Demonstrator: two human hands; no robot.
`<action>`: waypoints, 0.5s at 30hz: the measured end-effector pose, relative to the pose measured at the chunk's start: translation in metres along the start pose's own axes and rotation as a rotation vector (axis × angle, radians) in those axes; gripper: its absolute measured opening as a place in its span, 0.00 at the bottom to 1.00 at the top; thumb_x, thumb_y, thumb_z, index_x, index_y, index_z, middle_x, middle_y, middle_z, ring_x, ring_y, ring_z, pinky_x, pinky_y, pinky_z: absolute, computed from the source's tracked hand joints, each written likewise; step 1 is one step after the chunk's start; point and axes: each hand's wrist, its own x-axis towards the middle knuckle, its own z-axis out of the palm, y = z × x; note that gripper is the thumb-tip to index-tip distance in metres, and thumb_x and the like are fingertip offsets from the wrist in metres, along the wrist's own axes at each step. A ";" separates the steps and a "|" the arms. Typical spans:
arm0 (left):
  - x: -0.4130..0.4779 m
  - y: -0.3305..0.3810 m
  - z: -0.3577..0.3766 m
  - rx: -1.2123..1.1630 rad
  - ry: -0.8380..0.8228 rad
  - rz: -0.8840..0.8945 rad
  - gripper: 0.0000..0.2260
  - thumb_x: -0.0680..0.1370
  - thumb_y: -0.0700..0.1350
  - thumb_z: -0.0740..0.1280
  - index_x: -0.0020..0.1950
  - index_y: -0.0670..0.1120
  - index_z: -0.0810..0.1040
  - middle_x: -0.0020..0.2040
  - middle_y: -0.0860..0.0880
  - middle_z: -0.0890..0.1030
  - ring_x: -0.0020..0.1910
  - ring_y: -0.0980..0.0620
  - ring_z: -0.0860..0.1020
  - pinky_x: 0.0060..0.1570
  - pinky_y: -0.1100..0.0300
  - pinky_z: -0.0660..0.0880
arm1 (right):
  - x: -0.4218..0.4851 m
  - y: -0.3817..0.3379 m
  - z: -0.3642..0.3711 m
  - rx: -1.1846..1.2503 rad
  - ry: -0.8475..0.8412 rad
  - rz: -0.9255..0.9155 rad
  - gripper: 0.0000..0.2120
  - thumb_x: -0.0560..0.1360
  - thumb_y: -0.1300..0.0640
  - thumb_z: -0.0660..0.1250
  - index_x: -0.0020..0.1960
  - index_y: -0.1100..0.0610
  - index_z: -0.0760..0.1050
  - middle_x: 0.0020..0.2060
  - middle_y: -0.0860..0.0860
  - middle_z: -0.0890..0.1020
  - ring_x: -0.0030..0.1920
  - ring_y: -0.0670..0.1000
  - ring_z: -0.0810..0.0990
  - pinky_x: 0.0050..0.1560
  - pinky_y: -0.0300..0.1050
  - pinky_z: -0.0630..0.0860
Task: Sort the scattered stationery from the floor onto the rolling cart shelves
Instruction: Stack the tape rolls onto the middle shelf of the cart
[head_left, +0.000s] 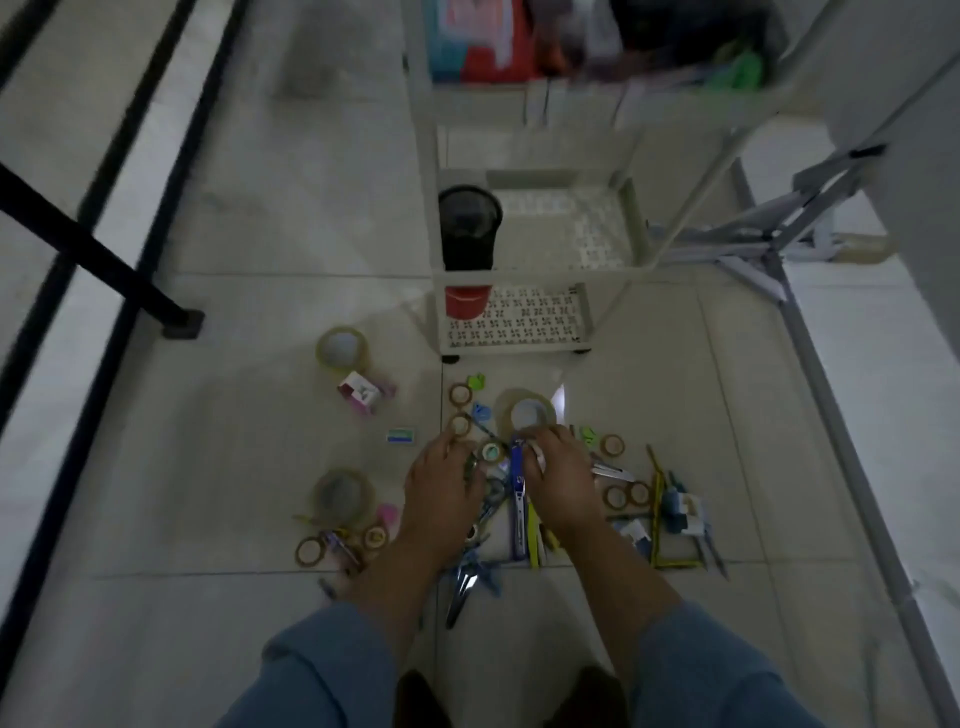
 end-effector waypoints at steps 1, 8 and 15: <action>0.009 -0.013 0.024 -0.004 0.009 -0.011 0.16 0.80 0.47 0.60 0.67 0.45 0.72 0.72 0.45 0.67 0.70 0.47 0.65 0.68 0.57 0.61 | 0.009 0.021 0.018 -0.014 0.001 0.009 0.13 0.78 0.59 0.58 0.56 0.63 0.78 0.54 0.60 0.78 0.56 0.58 0.74 0.50 0.38 0.64; 0.091 -0.112 0.162 -0.186 0.320 -0.100 0.20 0.78 0.49 0.58 0.65 0.40 0.73 0.68 0.41 0.72 0.68 0.43 0.68 0.68 0.53 0.64 | 0.097 0.172 0.129 -0.087 0.304 0.270 0.13 0.77 0.62 0.60 0.58 0.65 0.75 0.57 0.64 0.74 0.55 0.63 0.75 0.53 0.48 0.70; 0.139 -0.157 0.160 -0.201 0.489 -0.045 0.18 0.80 0.44 0.60 0.69 0.42 0.68 0.71 0.43 0.67 0.71 0.46 0.64 0.70 0.57 0.60 | 0.142 0.211 0.167 -0.238 0.293 0.143 0.16 0.78 0.63 0.57 0.65 0.66 0.69 0.65 0.64 0.68 0.60 0.64 0.69 0.59 0.51 0.67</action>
